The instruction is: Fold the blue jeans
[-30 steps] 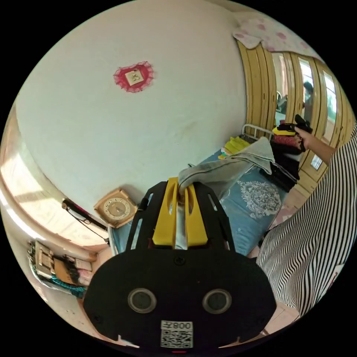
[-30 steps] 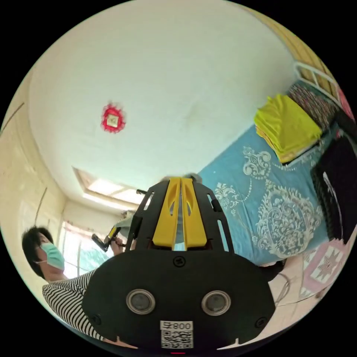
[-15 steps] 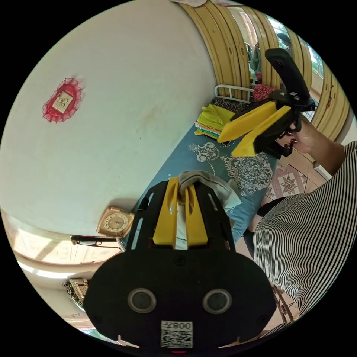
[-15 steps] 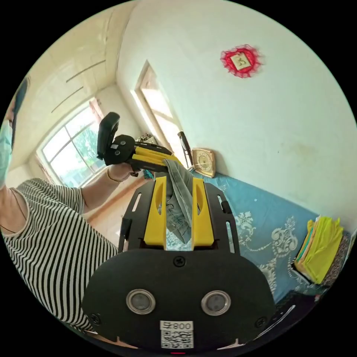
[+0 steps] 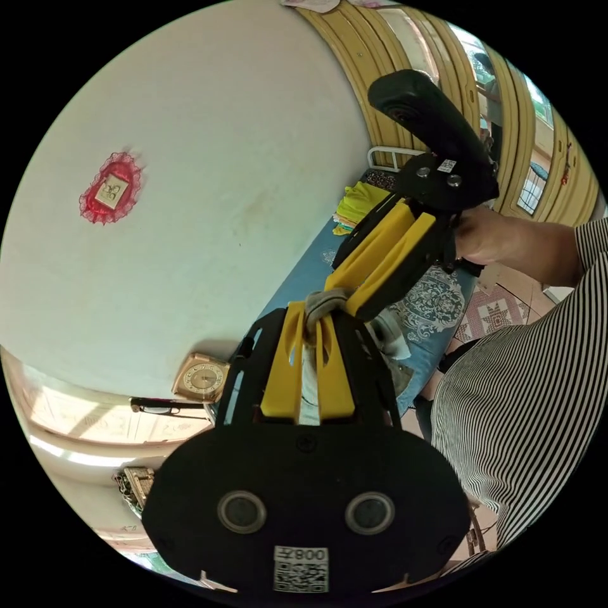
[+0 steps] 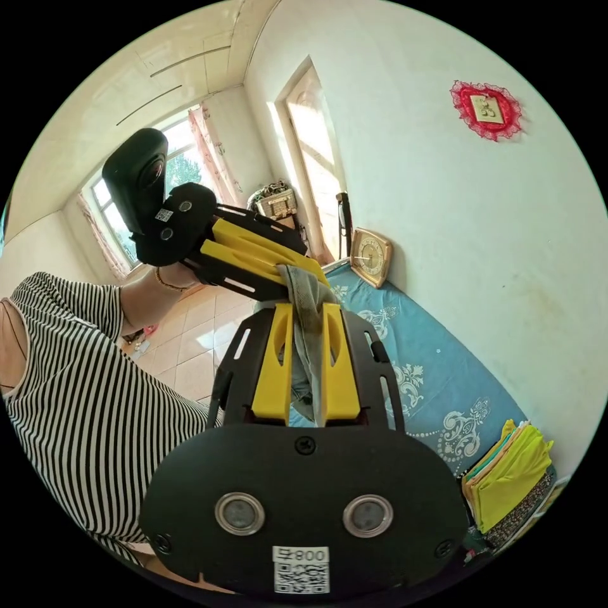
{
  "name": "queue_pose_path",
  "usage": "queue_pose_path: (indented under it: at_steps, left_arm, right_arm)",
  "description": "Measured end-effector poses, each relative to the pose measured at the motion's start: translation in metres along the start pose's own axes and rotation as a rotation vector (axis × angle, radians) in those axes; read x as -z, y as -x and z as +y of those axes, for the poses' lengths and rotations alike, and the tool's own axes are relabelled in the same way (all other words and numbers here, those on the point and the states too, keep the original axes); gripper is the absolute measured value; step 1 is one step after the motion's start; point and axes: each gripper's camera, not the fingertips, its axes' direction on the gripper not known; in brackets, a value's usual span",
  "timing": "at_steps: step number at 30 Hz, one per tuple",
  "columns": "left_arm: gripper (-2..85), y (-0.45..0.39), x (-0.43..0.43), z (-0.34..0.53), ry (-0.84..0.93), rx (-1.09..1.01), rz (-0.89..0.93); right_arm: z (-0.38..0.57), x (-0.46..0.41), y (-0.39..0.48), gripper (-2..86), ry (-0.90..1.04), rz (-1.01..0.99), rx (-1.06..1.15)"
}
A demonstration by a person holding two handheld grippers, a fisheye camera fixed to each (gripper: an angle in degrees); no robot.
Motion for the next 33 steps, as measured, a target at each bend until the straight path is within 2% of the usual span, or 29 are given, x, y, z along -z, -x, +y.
queue_pose_path:
  at_steps: [5, 9, 14, 16, 18, 21, 23, 29, 33]
  left_arm:
    - [2.3, 0.031, -0.003, 0.022, 0.004, 0.049, -0.01]
    - [6.4, 0.07, 0.01, 0.065, -0.098, 0.169, 0.035]
    - [7.4, 0.133, 0.008, 0.186, -0.271, 0.485, 0.203]
    - [7.5, 0.143, -0.01, 0.233, -0.277, 0.583, 0.265]
    - [7.7, 0.142, -0.038, 0.276, -0.258, 0.648, 0.336]
    - [8.4, 0.118, -0.094, 0.334, -0.267, 0.715, 0.537]
    - [9.4, 0.09, -0.133, 0.356, -0.173, 0.733, 0.604]
    - [11.3, 0.059, -0.168, 0.359, -0.102, 0.718, 0.587]
    - [10.6, 0.064, -0.161, 0.354, -0.182, 0.734, 0.598]
  right_arm:
    - [-0.028, 0.02, 0.014, 3.4, 0.044, -0.009, 0.051]
    - [-0.055, 0.04, 0.017, 2.6, 0.07, 0.038, 0.042]
    - [-0.1, 0.078, 0.033, 2.1, 0.08, 0.105, 0.093]
    - [-0.114, 0.095, 0.036, 2.0, 0.062, 0.113, 0.104]
    - [-0.127, 0.116, 0.038, 2.0, 0.033, 0.105, 0.107]
    - [-0.145, 0.152, 0.043, 1.9, -0.013, 0.112, 0.123]
    - [-0.157, 0.18, 0.05, 1.9, -0.046, 0.127, 0.147]
    - [-0.178, 0.235, 0.066, 1.9, -0.107, 0.152, 0.181]
    - [-0.182, 0.256, 0.069, 2.0, -0.14, 0.149, 0.171]
